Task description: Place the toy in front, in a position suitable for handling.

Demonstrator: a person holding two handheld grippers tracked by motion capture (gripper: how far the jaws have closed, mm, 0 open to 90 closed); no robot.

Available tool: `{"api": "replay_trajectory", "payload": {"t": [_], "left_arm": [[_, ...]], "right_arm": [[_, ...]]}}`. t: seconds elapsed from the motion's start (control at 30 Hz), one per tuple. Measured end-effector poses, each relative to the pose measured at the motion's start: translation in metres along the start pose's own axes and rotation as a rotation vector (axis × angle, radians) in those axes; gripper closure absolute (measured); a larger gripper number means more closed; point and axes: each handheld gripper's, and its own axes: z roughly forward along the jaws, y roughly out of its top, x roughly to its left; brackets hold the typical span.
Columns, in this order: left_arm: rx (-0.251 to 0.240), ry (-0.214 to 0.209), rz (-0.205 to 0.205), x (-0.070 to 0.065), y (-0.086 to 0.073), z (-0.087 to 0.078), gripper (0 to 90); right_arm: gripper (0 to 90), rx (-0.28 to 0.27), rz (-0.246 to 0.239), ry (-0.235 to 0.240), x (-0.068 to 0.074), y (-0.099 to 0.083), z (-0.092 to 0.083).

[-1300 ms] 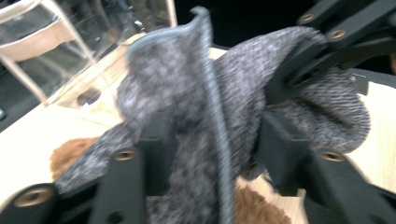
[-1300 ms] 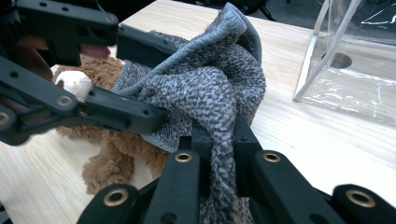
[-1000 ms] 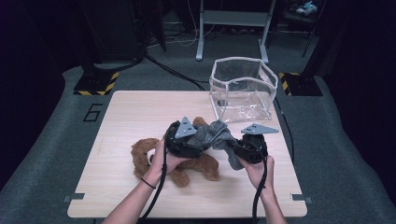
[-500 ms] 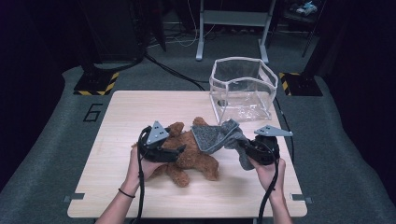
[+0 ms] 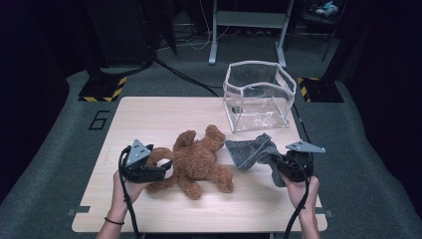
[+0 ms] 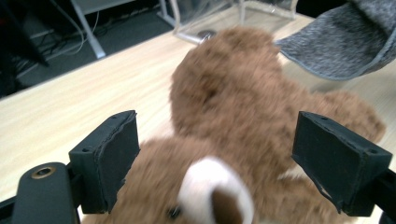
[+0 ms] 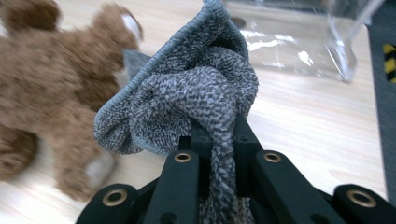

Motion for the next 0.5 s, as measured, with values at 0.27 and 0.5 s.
{"api": "replay_trajectory", "payload": {"t": [0.27,0.5], "left_arm": [[-0.002,0.065,-0.082,0.017,-0.034,-0.017,12.4],[0.006,0.107,-0.141,0.024,-0.068,-0.027,12.2]], "right_arm": [[83.3,0.096,0.037,-0.042,-0.012,-0.025,0.022],[82.4,0.165,0.081,-0.029,-0.017,-0.052,0.047]]}}
